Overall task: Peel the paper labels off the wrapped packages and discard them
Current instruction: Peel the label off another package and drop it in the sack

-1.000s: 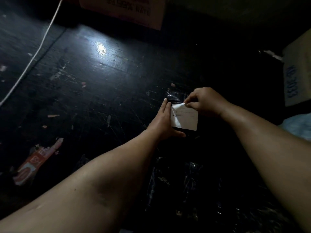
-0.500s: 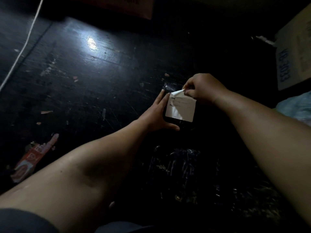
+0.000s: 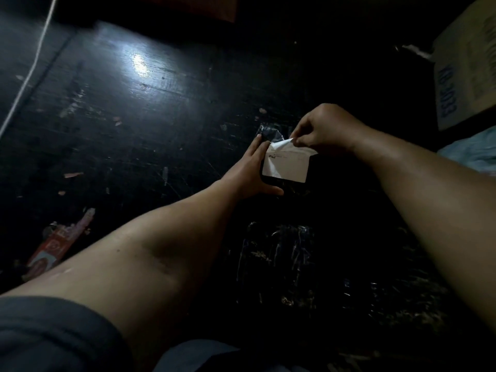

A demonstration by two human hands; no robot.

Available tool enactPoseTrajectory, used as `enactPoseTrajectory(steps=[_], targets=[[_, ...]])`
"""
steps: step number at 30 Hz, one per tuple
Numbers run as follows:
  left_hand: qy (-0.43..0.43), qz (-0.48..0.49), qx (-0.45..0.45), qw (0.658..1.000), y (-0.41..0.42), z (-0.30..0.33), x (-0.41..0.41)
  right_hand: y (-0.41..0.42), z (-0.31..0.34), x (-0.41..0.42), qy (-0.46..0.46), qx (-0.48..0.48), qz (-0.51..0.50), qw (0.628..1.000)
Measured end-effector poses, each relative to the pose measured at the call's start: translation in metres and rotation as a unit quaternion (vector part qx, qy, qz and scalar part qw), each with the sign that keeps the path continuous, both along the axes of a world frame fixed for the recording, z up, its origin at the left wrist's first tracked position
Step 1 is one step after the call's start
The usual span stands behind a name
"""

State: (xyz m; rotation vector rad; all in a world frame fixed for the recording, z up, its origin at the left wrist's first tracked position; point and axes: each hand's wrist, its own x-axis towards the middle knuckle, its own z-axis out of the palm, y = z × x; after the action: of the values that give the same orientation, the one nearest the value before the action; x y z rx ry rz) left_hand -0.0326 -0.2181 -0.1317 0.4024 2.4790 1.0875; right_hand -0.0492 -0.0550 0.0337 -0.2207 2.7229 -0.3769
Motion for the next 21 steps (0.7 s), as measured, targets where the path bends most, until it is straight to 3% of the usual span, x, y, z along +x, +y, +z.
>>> enactPoseTrajectory(steps=[21], targets=[[0.004, -0.015, -0.012, 1.000, 0.000, -0.003, -0.002, 0.018, 0.033, 0.018, 0.016, -0.005, 0.012, 1.000]])
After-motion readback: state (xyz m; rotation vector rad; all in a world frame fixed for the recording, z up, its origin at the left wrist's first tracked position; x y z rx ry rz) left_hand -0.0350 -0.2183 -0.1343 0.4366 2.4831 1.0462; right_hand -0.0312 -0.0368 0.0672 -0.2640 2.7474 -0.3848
